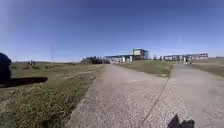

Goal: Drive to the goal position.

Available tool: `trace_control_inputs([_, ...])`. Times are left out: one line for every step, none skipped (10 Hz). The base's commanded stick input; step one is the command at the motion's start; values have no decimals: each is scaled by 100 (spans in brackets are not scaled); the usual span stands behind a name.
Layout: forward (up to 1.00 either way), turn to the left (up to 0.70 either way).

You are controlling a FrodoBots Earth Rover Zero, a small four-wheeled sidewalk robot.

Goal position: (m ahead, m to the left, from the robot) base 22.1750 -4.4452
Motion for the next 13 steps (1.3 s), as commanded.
trace_control_inputs([100, -40])
trace_control_inputs([100, -40])
trace_control_inputs([100, -40])
trace_control_inputs([100, -40])
trace_control_inputs([100, -40])
trace_control_inputs([100, -39])
trace_control_inputs([100, -26])
trace_control_inputs([100, -13])
trace_control_inputs([100, 0])
trace_control_inputs([100, 0])
trace_control_inputs([100, 0])
trace_control_inputs([100, 0])
trace_control_inputs([100, 0])
